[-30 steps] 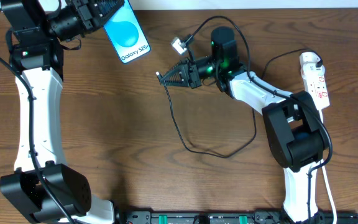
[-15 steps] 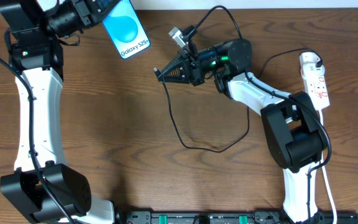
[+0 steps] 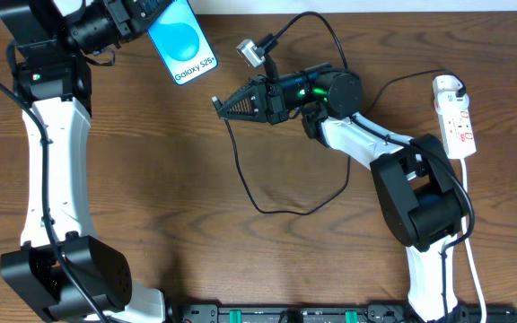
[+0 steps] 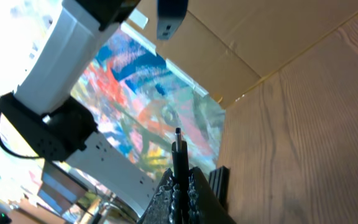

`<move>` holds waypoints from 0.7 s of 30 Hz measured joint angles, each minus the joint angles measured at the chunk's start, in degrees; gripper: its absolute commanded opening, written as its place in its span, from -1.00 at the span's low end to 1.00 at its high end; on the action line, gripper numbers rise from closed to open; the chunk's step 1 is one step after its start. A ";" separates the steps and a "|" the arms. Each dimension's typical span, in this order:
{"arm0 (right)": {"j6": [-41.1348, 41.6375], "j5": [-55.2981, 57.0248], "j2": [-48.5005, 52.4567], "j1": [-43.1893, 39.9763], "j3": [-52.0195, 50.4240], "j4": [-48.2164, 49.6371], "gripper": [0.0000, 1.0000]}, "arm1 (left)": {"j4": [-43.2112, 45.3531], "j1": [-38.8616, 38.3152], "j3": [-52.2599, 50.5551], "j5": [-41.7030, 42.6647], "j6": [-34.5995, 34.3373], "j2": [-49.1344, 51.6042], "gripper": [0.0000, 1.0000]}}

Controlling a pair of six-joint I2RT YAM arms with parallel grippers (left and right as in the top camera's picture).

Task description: Plug charger to phone and switch on socket

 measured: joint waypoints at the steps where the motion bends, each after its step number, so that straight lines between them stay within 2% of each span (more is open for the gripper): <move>1: 0.31 0.48 0.00 0.00 0.00 0.02 -0.98 | 0.00 0.00 0.00 0.00 0.00 0.00 -0.85; 21: 0.96 5.29 0.02 0.11 0.00 0.07 -0.98 | -1.75 -1.73 0.00 -1.29 0.02 0.96 -0.86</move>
